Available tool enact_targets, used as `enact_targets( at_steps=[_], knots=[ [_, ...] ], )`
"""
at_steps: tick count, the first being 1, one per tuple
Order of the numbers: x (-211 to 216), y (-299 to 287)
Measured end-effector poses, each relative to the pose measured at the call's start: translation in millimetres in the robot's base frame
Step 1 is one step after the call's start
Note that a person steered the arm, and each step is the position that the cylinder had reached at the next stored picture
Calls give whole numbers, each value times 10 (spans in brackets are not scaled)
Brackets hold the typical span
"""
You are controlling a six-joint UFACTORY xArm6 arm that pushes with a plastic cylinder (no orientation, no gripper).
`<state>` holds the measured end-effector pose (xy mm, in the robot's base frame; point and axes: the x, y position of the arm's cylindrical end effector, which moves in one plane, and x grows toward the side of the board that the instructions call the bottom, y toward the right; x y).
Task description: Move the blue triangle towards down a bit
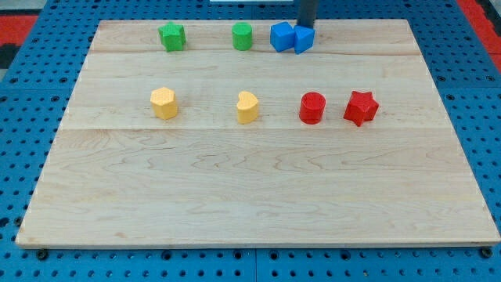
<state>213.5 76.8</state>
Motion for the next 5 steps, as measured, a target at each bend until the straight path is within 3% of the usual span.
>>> enact_targets(
  at_steps=[2,5],
  knots=[
    [2,-623],
    [48,650]
  ],
)
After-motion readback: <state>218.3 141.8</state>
